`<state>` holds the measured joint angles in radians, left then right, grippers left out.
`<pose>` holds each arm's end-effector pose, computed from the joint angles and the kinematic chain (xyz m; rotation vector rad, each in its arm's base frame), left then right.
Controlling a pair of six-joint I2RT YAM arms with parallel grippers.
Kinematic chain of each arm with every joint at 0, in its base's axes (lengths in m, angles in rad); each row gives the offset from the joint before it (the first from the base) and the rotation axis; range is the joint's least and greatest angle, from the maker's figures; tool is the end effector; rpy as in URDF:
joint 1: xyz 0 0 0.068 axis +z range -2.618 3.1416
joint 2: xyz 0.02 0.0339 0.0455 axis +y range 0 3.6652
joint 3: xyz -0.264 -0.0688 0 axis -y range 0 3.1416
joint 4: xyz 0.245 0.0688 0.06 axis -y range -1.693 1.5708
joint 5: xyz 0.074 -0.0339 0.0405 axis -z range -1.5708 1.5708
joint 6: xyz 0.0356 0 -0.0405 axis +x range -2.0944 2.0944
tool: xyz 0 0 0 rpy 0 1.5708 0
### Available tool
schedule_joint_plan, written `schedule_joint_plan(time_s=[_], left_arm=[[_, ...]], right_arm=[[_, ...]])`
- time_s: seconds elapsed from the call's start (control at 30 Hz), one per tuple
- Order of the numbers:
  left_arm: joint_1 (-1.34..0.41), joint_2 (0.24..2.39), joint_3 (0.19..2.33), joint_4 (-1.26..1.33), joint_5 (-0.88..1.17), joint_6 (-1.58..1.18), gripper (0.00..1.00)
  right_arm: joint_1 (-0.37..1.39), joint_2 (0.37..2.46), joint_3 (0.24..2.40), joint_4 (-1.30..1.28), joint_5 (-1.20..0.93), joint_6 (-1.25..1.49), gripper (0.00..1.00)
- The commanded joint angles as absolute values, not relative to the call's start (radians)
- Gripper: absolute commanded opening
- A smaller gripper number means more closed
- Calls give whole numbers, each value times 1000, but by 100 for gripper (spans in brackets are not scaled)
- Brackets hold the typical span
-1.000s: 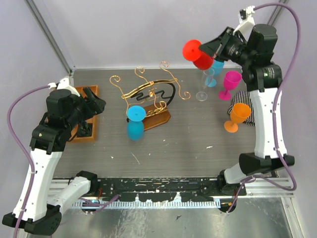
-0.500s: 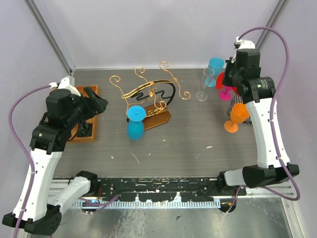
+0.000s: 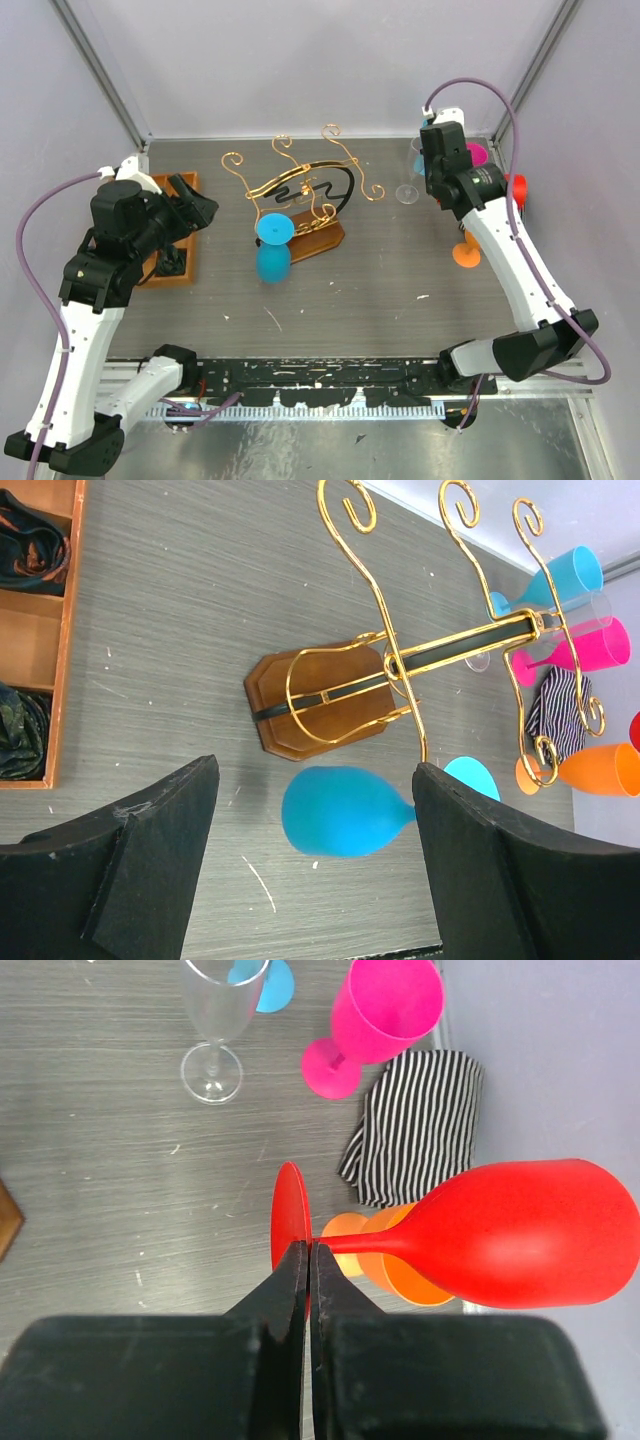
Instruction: Take the wine glass off the wine glass rack
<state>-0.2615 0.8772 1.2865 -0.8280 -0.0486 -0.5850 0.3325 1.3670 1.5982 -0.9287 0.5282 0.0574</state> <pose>0.1475 -0.0377 0.4245 -0.3574 1.9917 -0.4949 0.2626 0.0717 0.4193 -0.0262 2.1835 -0.3789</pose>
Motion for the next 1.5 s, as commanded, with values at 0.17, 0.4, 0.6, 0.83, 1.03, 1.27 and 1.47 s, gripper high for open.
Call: schedule_joint_plan(time_s=[0.17,0.4,0.6,0.83,1.03,1.27,1.47], left_arm=[[-257,860,1256,-796,-33,-595,85],[-257,856,1248,-794,-23,-601,85],[-257,845,1256,-814,-41,-585,85],[-258,834,1258,-819,-58,-577,85],[-256,840,1251,-815,-41,-589,85],[-256,839,1245,-811,-38,-593,85],[-258,839,1237,-804,-29,-601,85]], right_arm=[[398,1378,1484,-703,837,-126,1],[399,1408,1332,-423,880,-289,1],[398,1505,1378,-332,886,-366,1],[392,1501,1331,-200,873,-477,1],[394,1438,1183,-127,859,-500,1],[449,1333,1028,-55,886,-494,1],[552,1284,984,-17,955,-525,1]])
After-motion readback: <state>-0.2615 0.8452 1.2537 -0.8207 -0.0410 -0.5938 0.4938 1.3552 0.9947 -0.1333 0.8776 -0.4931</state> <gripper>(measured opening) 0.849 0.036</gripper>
